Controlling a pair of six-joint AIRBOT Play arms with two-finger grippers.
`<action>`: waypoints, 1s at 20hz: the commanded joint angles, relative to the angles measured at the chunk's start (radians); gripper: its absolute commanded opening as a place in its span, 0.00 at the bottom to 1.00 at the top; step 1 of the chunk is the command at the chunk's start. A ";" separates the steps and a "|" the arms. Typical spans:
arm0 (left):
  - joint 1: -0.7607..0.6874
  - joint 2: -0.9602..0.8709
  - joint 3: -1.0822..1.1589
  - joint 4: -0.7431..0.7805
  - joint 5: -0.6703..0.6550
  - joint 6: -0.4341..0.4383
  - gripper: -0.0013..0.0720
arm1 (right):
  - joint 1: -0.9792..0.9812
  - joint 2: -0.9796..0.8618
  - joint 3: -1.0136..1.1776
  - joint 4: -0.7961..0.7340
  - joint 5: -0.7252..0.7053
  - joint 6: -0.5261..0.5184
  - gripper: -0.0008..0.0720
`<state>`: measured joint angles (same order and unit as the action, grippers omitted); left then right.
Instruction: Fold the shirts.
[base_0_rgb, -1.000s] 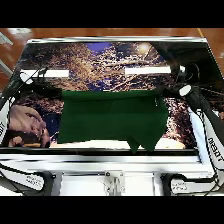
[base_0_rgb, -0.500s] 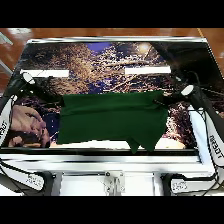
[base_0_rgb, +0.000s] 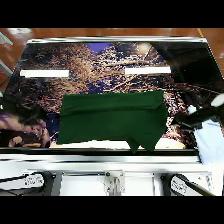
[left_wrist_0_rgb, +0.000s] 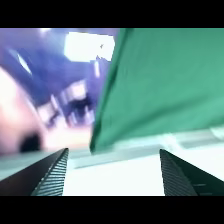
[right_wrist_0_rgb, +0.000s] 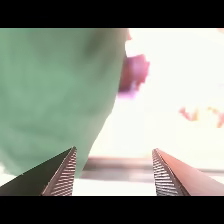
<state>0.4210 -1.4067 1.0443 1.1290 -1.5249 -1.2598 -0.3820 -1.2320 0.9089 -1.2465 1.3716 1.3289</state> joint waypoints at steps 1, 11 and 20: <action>0.080 0.106 -0.326 -0.059 0.111 0.092 0.98 | -0.070 0.101 -0.147 0.112 -0.042 -0.048 0.83; 0.010 0.064 -0.425 -0.146 0.285 0.105 0.97 | -0.070 0.110 -0.151 0.140 -0.094 -0.048 0.83; -0.114 -0.040 -0.425 -0.296 0.324 0.104 0.09 | -0.070 0.109 -0.177 0.124 -0.087 -0.027 0.83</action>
<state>0.3405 -1.4265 0.6193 0.8650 -1.1992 -1.1538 -0.4515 -1.1225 0.7498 -1.1099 1.2816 1.2915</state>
